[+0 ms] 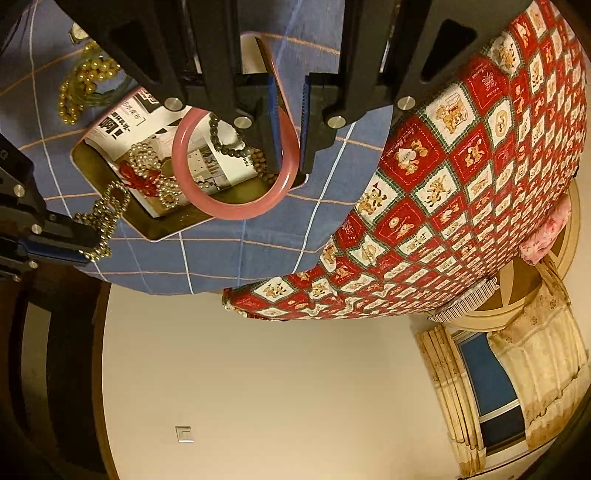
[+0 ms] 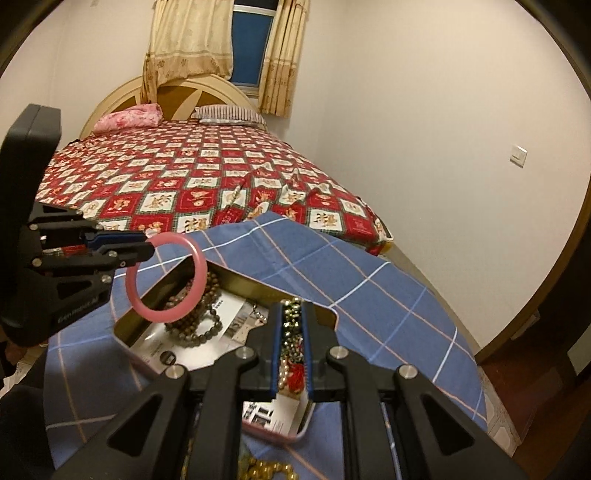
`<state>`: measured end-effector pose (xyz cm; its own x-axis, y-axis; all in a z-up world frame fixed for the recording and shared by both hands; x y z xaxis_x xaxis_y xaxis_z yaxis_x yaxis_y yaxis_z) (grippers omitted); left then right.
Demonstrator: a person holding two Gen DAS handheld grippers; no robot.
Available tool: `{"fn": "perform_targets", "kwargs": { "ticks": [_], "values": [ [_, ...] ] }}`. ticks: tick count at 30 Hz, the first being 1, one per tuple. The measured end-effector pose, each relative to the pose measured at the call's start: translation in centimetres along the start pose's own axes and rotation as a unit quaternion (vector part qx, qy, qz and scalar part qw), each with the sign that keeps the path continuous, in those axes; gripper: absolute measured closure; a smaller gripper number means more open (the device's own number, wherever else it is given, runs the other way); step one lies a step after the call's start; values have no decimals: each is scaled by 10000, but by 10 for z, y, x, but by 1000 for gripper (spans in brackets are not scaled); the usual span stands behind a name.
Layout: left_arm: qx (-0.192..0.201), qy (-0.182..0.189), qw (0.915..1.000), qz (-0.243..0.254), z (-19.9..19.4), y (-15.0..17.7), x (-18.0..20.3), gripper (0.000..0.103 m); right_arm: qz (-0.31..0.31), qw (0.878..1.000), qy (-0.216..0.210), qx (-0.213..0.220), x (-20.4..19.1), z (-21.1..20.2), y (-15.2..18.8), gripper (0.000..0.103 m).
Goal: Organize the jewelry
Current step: 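Lower the pink bangle into the tin with the left gripper while the right gripper releases the chain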
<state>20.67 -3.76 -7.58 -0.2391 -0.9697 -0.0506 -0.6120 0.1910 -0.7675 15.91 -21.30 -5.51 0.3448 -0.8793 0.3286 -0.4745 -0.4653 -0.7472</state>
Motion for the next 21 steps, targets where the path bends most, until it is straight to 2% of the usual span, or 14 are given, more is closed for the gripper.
{"fn": "perform_targets", "kwargs": {
  "ticks": [12, 21],
  "values": [
    [-261, -67, 9996, 118, 30, 7, 4, 94, -28, 9995, -75, -302, 2, 31, 8, 91],
    [-303, -157, 9992, 205, 39, 7, 6, 94, -44, 9990, -94, -434, 1, 46, 10, 91]
  ]
}}
Point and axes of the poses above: each gripper's, at about its wrist camera, not at the fingertips, and z roughly the way its jaws point, x to its right, y to its underside, the point moved 3 cm from there along z, roughly the way its jaws point, and after that the axes turned 11 degrees about -z, right-handed, at the moved point
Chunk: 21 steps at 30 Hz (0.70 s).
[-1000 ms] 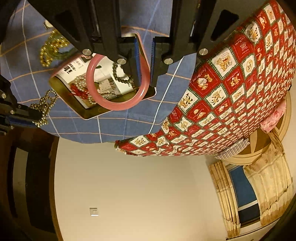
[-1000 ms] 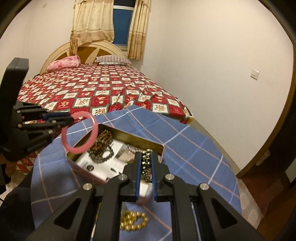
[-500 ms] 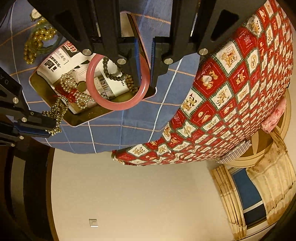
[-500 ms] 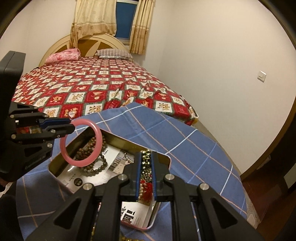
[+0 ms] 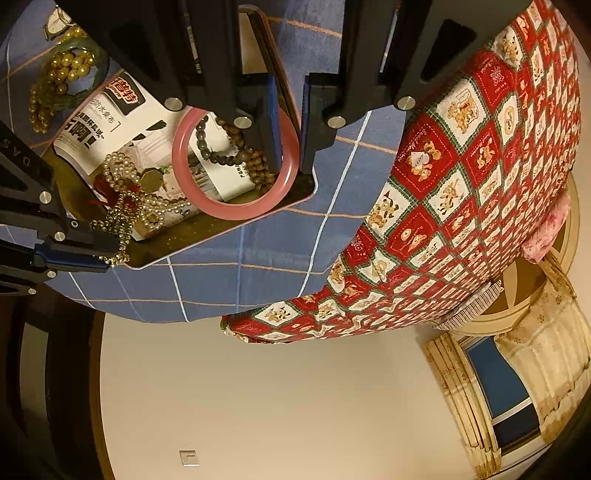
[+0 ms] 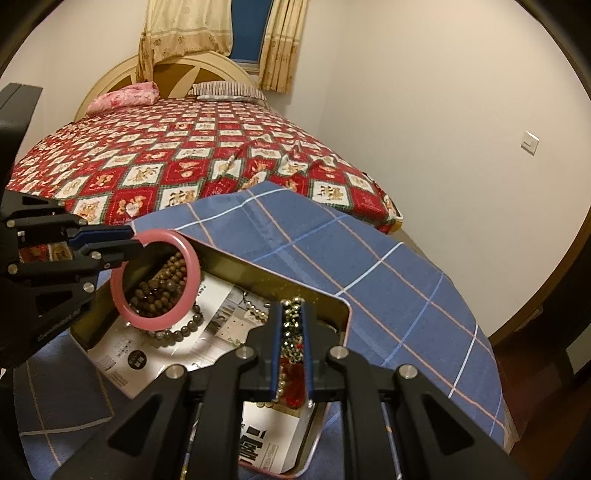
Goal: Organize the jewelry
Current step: 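Lower the pink bangle into the tin with the left gripper while the right gripper releases the chain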
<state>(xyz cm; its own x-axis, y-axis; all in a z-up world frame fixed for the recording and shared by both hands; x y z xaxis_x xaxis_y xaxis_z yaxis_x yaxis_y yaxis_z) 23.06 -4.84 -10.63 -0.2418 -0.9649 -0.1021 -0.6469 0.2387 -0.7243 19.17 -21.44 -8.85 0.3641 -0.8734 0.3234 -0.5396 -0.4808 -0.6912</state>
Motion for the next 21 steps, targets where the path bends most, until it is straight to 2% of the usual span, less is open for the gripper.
{"fn": "perform_targets", "kwargs": {
  "ticks": [21],
  "values": [
    [-96, -13, 9999, -95, 10, 1, -1, 94, 40, 9998, -5, -174, 0, 15, 5, 91]
  ]
}}
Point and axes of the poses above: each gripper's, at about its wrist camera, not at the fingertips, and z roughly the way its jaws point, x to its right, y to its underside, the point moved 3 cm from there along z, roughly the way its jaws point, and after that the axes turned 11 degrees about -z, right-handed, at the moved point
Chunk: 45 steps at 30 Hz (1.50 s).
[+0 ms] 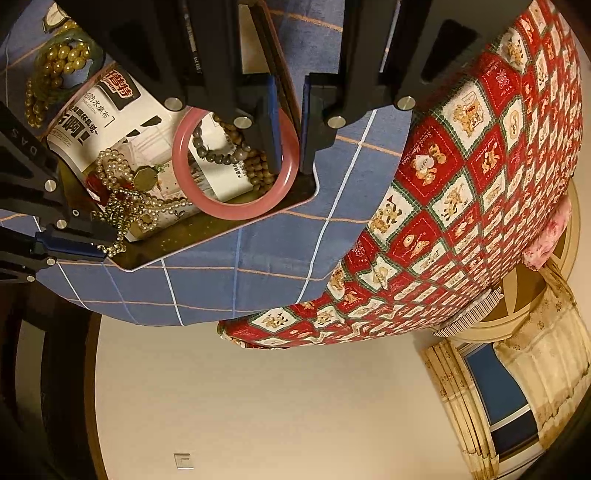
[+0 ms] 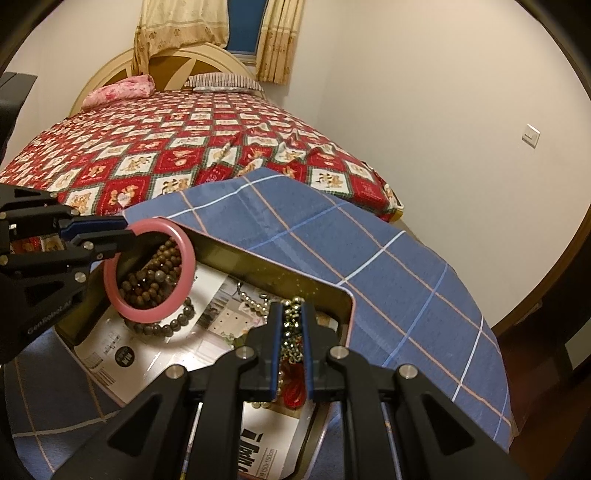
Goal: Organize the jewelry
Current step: 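Lower the pink bangle into the tin with the left gripper while the right gripper releases the chain, then grasp the silver wire bangle with the left gripper while the right gripper reaches the jade bangle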
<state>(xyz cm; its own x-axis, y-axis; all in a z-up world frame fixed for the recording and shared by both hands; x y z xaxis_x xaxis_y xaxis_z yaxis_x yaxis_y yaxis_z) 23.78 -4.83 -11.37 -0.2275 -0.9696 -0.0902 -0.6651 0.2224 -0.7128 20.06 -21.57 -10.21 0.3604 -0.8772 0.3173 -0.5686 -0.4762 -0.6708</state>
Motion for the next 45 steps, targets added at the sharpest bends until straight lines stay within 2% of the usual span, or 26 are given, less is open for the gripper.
{"fn": "perform_targets", "kwargs": {
  "ticks": [27, 32, 33, 34, 35, 36, 37, 45],
  "values": [
    [-50, 40, 10000, -30, 3, 4, 2, 94, -4, 10000, 45, -47, -3, 6, 6, 91],
    [-38, 85, 9999, -116, 1, 3, 1, 90, 22, 10000, 71, -38, -2, 5, 6, 90],
    [-38, 67, 9999, -128, 0, 2, 1, 80, 11, 10000, 65, -32, -2, 4, 7, 87],
    [6, 60, 9999, -139, -3, 1, 1, 59, -9, 10000, 93, -33, -2, 2, 7, 75],
    [87, 29, 9998, -160, -7, 1, 0, 45, -19, 9999, 127, -19, -3, 0, 7, 61],
    [238, -49, 9995, -192, -13, 0, -1, 24, 2, 9999, 143, 8, -3, -3, 8, 58],
    [331, -78, 9992, -201, -18, -2, -2, 21, 48, 9999, 145, 37, -2, -6, 10, 58],
    [389, 9, 9990, -221, -41, 6, -1, 21, 314, 9993, 207, 53, 1, -32, 22, 56]
  ]
}}
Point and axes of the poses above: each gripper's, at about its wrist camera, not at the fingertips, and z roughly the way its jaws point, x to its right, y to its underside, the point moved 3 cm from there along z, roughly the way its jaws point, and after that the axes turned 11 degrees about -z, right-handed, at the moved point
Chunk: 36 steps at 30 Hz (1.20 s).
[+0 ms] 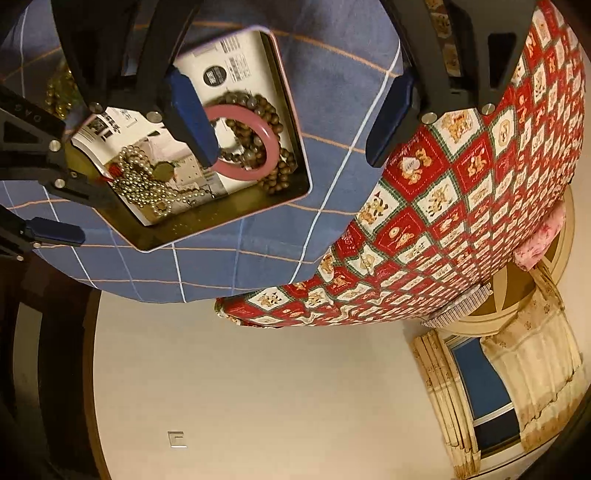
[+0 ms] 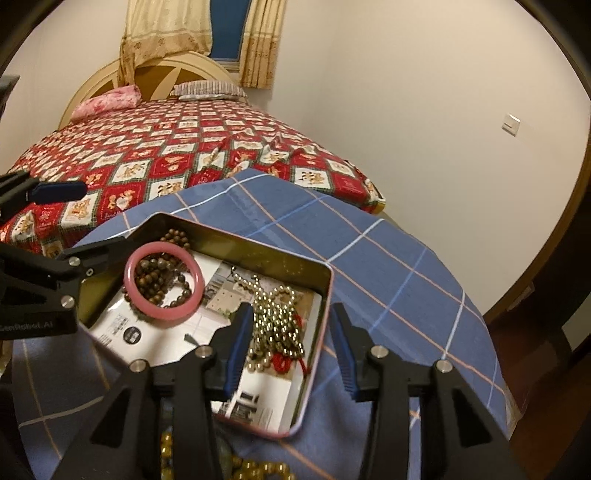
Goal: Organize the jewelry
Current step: 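Grasp the silver wire bangle with the left gripper while the right gripper reaches the jade bangle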
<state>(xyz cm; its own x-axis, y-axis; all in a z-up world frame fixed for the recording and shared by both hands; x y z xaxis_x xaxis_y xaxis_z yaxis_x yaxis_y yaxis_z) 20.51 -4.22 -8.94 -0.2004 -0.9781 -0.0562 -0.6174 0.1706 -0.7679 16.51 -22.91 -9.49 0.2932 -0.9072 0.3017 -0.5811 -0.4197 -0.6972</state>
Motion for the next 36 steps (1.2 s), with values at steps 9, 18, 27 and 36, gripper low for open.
{"fn": "perform_targets", "kwargs": {
  "ticks": [9, 18, 27, 36],
  "values": [
    [-74, 104, 9999, -75, -24, 30, 6, 21, 122, 9999, 39, 10, -3, -27, 20, 48],
    [-349, 213, 9991, 116, -53, 92, 21, 21, 438, 9989, 67, -131, -15, -49, 64, 39],
    [-534, 274, 9978, 273, -48, 109, 41, 21, 680, 9971, 152, -302, -11, -53, 91, 37],
    [-664, 470, 9953, 530, -46, 120, 58, 21, 806, 9963, 163, -255, -9, -53, 98, 32]
  ]
}}
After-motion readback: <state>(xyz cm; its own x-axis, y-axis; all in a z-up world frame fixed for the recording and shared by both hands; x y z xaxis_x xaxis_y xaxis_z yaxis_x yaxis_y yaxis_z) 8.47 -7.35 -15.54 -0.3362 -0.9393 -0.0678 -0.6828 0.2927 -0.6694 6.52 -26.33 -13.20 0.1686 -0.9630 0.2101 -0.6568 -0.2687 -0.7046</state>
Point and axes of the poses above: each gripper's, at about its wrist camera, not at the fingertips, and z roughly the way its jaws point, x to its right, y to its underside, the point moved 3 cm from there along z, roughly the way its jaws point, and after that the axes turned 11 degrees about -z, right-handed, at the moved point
